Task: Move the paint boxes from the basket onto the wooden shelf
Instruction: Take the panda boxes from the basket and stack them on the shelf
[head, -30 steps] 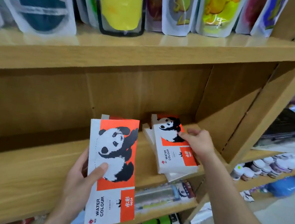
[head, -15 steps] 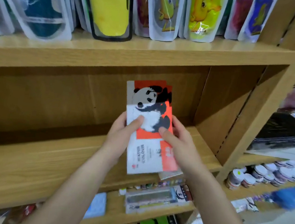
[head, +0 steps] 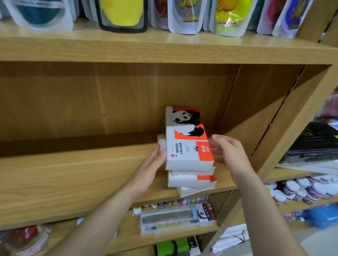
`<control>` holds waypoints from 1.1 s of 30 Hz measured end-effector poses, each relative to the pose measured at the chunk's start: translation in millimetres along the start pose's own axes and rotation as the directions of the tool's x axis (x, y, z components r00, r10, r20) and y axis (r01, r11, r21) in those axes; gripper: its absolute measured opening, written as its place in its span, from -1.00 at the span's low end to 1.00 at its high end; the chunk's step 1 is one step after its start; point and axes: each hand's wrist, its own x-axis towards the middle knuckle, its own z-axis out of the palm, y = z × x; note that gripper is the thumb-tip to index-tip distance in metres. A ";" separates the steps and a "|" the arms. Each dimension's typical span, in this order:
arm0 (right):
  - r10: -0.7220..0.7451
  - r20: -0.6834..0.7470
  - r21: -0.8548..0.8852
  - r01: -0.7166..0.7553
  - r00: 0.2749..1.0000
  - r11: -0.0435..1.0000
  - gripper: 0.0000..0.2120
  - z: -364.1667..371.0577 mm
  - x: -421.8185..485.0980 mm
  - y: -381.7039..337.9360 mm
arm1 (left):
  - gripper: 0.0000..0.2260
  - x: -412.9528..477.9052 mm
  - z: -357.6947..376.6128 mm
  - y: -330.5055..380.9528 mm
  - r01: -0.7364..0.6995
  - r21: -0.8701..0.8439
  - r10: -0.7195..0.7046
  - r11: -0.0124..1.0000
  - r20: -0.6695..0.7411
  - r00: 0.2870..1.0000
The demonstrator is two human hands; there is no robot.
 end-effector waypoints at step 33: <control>-0.101 -0.224 -0.407 0.001 0.969 0.913 -0.27 -11.4 -42.0 107.8 | -0.15 113.9 102.9 -3.6 -0.248 0.471 0.103 0.847 0.311 0.945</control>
